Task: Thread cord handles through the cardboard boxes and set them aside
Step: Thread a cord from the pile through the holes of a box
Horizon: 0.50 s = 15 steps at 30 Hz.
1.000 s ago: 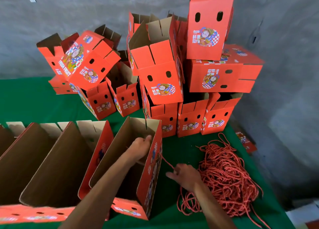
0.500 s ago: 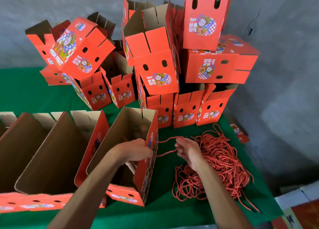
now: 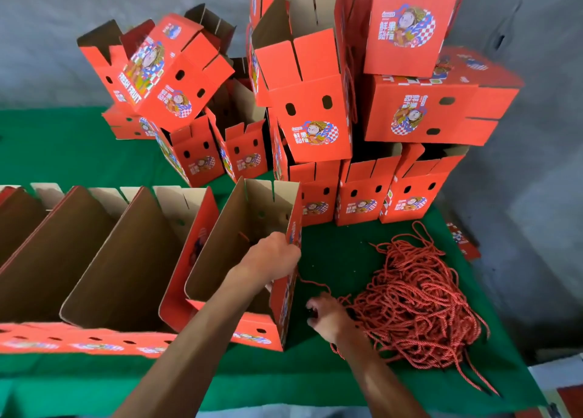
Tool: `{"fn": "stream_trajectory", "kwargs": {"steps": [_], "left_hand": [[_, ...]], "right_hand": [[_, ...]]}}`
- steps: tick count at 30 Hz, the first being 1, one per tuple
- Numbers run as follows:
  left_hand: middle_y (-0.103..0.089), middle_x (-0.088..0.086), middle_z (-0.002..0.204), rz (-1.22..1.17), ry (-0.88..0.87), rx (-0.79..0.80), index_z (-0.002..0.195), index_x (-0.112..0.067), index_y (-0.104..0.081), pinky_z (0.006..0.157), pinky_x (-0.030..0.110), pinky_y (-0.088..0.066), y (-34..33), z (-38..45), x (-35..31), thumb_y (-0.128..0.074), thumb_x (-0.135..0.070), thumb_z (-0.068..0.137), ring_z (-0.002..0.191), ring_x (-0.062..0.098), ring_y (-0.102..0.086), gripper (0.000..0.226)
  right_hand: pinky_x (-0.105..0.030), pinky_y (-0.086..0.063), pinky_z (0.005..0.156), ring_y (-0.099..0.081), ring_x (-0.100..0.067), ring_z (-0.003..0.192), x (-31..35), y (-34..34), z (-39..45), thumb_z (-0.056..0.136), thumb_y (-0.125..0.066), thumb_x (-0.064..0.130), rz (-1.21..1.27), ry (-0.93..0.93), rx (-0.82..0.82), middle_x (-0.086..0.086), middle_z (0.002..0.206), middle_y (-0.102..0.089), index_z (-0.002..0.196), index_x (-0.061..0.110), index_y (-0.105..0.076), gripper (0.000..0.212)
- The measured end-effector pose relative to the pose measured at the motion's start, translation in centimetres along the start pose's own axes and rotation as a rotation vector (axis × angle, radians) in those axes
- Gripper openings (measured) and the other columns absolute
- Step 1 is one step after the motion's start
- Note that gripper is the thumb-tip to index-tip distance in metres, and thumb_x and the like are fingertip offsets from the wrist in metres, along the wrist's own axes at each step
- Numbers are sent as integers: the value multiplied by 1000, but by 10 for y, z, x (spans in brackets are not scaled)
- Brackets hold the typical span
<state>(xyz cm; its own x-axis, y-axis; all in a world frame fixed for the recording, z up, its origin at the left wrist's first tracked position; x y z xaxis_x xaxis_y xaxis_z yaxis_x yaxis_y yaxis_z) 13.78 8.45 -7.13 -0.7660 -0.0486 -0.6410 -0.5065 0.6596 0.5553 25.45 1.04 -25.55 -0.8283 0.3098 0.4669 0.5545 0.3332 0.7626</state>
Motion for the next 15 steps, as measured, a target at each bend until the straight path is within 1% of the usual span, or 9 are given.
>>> {"fn": "stream_trajectory", "kwargs": {"steps": [2,4,6,8,10,11,13,14,15], "left_hand": [[-69,4,116,-83,-16,33,124,-21,-54,92,47,-59,1,0,4,-49,-40,100,104,28,-69,31],[-69,4,118,-144,19,82,127,-22,-52,84,41,-60,-1,-3,15,-49,-40,100,108,28,-68,32],[-69,5,121,-177,83,151,131,-21,-52,90,42,-57,-7,-7,29,-52,-38,95,110,28,-67,41],[-70,5,120,-200,118,240,126,-24,-55,98,45,-54,-14,-12,39,-54,-42,86,110,27,-67,44],[-72,6,118,-244,136,297,117,-29,-57,93,41,-56,-16,-16,45,-56,-48,77,109,28,-68,45],[-72,8,118,-269,142,304,117,-29,-57,91,40,-55,-16,-18,47,-57,-49,75,111,30,-68,47],[-72,13,120,-317,148,278,125,-24,-55,90,41,-54,-12,-16,53,-55,-47,77,116,37,-66,53],[-72,13,120,-335,150,254,129,-22,-54,93,42,-54,-8,-14,56,-55,-46,82,116,38,-66,53],[-73,13,119,-348,149,231,132,-20,-53,98,45,-54,-6,-12,58,-54,-44,87,115,38,-67,51]], "right_hand": [[-31,-46,106,-61,-22,121,2,-5,2,102,-59,17,-79,17,-21,-8,134,-62,129,12,-67,29],[-32,-52,98,-68,-22,111,2,-10,4,102,-55,16,-109,15,-9,-9,121,-72,118,11,-74,25],[-32,-57,89,-72,-22,102,2,-11,4,102,-53,19,-141,-7,-3,-8,111,-75,109,13,-76,24],[-31,-59,81,-73,-19,93,2,-8,4,99,-56,25,-185,-22,-20,-4,100,-76,99,17,-76,22],[-30,-57,78,-72,-16,87,5,-4,4,95,-61,32,-157,-14,-41,1,94,-76,95,19,-74,18],[-29,-57,78,-70,-14,83,7,0,3,93,-65,36,-61,6,-60,4,91,-75,94,20,-72,17],[-24,-56,71,-68,-8,74,16,11,-4,88,-70,46,304,92,-91,10,82,-73,91,17,-69,29],[-19,-54,67,-68,-5,71,23,20,-10,85,-71,50,494,136,-109,11,81,-73,90,16,-69,35],[-17,-54,68,-68,-5,73,29,28,-14,85,-73,48,650,158,-135,11,82,-73,89,15,-69,34]]}}
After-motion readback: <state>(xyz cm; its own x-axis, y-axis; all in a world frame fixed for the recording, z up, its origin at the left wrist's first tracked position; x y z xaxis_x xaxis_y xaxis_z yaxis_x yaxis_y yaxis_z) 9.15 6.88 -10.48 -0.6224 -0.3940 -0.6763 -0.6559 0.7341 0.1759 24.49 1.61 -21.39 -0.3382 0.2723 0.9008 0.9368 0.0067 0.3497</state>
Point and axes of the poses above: each hand's wrist, its own z-axis towards the middle knuckle, its own y-axis out of the back of the hand, x = y × z, the point moved 9 cm from there along z, towards the middle knuckle
